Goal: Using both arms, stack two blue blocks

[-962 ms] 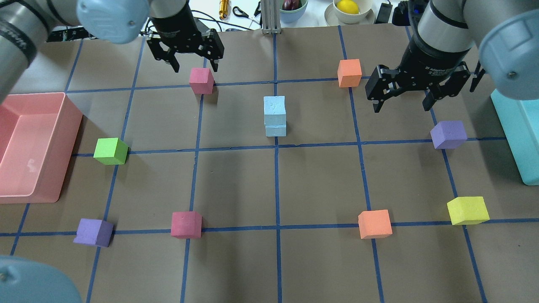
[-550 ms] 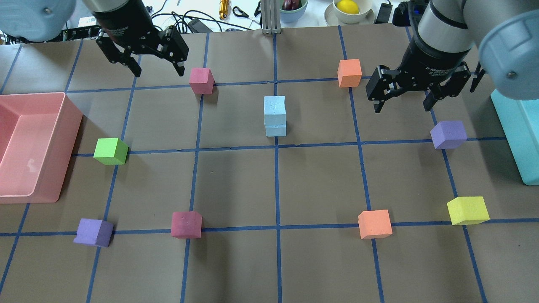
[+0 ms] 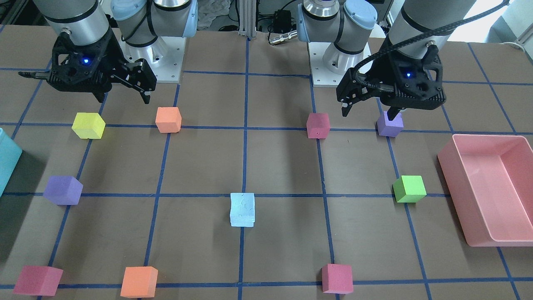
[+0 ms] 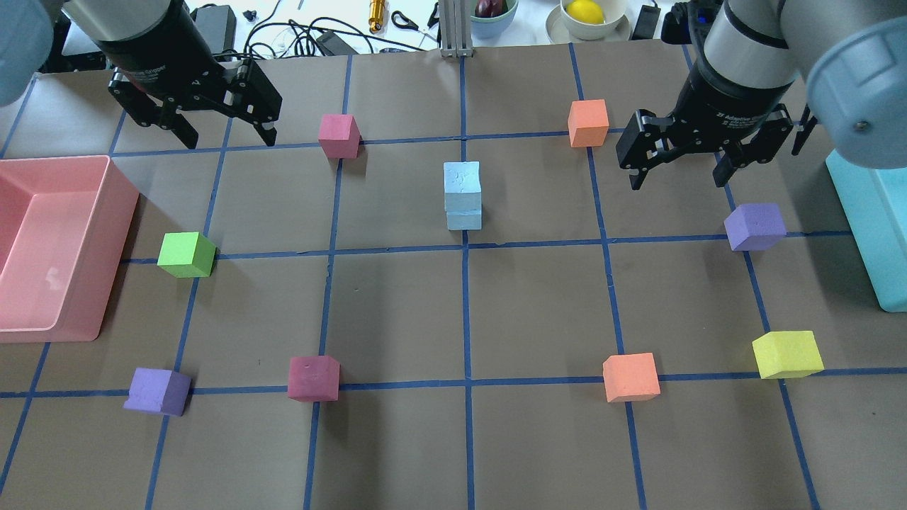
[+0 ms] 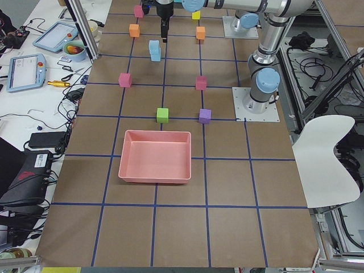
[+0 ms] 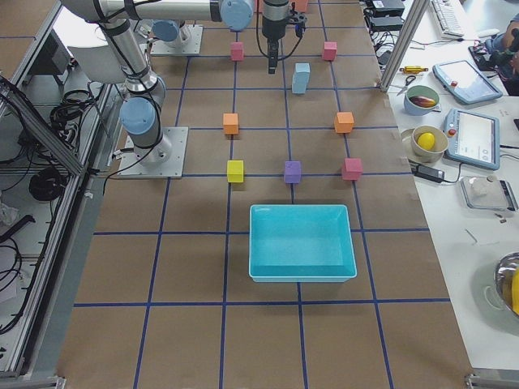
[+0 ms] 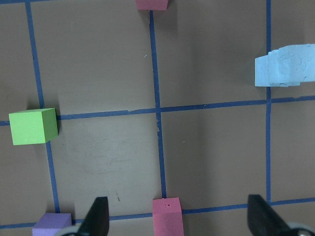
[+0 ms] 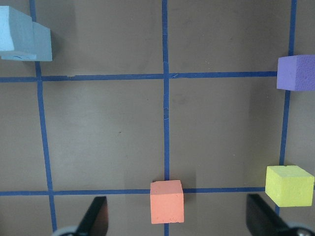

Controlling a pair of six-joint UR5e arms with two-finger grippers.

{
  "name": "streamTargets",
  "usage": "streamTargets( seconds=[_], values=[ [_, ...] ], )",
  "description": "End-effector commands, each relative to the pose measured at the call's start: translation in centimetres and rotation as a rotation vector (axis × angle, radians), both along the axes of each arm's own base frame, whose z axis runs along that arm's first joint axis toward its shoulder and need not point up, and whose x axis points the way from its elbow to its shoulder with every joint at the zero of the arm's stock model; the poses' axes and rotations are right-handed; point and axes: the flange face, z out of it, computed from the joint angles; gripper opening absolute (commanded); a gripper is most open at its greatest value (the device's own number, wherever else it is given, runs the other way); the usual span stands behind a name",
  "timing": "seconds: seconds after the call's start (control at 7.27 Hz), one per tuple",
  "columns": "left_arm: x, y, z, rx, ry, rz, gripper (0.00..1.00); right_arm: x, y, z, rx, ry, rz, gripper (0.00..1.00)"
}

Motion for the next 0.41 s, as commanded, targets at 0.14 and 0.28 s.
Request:
streamTargets(
  seconds=[0.14,0.28],
  values=[
    [0.75,0.33,0.75,-0.017,0.0,0.019,1.0,0.11,0.12,0.09,-0.001,-0.011,0.0,1.0],
    [0.67,0.38,0.59,-0.012,0.0,0.018,1.0,0.09,0.12,0.03,-0.001,-0.009,0.0,1.0]
  ],
)
